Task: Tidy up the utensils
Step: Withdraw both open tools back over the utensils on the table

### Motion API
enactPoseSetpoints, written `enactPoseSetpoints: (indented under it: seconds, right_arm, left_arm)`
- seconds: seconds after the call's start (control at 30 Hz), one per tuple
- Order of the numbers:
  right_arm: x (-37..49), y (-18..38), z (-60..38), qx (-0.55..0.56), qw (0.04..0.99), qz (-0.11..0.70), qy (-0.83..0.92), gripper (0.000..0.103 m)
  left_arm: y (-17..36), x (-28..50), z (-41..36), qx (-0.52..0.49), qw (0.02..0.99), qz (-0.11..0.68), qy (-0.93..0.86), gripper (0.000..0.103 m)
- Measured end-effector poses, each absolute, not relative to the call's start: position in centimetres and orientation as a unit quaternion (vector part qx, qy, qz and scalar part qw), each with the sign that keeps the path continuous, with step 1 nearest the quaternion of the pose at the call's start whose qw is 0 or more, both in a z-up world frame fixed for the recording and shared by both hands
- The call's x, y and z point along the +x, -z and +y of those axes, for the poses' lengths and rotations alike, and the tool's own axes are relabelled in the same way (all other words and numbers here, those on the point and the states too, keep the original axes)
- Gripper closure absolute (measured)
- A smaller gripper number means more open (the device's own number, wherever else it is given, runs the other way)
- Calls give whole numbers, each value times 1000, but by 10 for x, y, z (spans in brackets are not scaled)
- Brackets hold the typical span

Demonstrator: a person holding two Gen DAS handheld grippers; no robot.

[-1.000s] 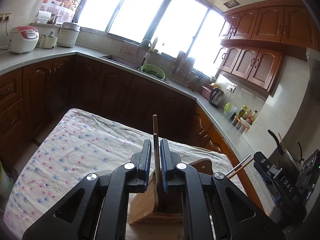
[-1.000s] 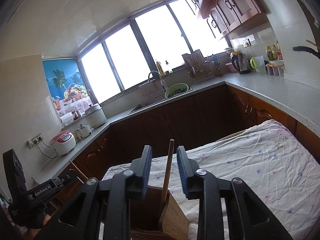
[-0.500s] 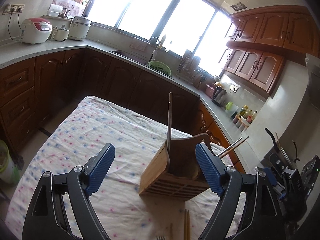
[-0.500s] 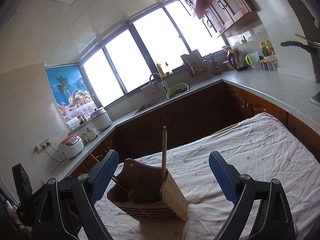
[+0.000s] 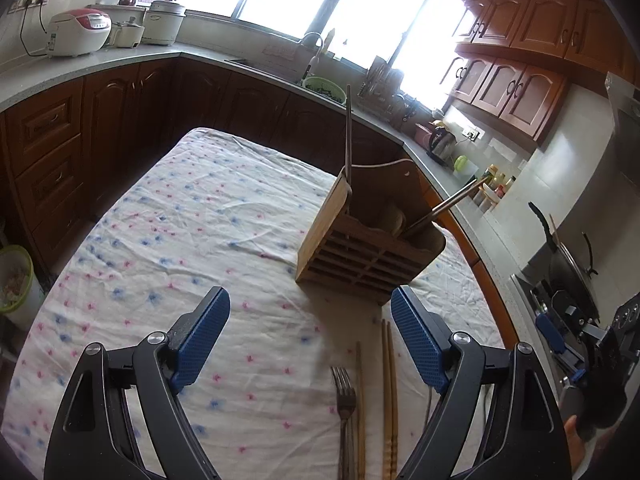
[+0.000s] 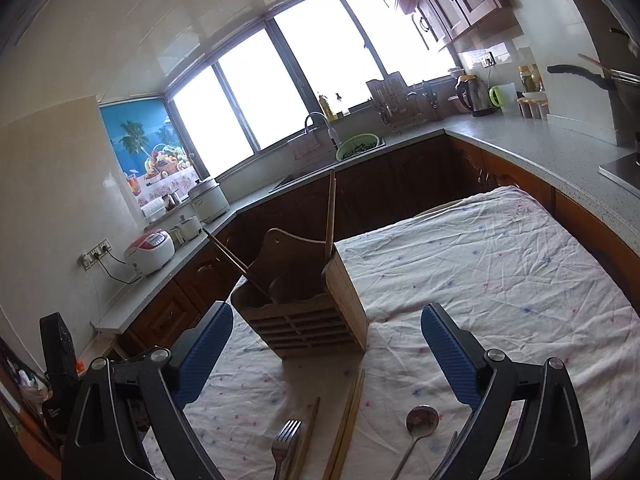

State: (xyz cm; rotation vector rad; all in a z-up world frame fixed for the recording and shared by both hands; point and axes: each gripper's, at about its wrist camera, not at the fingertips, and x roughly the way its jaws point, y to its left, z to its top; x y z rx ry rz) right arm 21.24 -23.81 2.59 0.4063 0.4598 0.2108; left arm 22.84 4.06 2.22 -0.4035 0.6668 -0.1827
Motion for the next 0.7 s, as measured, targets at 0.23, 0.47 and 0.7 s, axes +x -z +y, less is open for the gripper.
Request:
enactPoseSetpoints:
  seconds: [0.23, 0.47, 0.7]
  right_arm:
    - [180, -2, -242, 201, 940, 259, -95, 6]
    - [153, 30, -249, 206, 931, 291, -80, 7]
    - [137, 51, -254, 211, 924, 313, -68, 7]
  left_arm:
    - [3, 202, 33, -183, 910, 359, 93, 18]
    - [22, 182, 32, -179, 904, 379, 90, 18]
    - [36, 172, 29, -182, 896, 393, 94, 18]
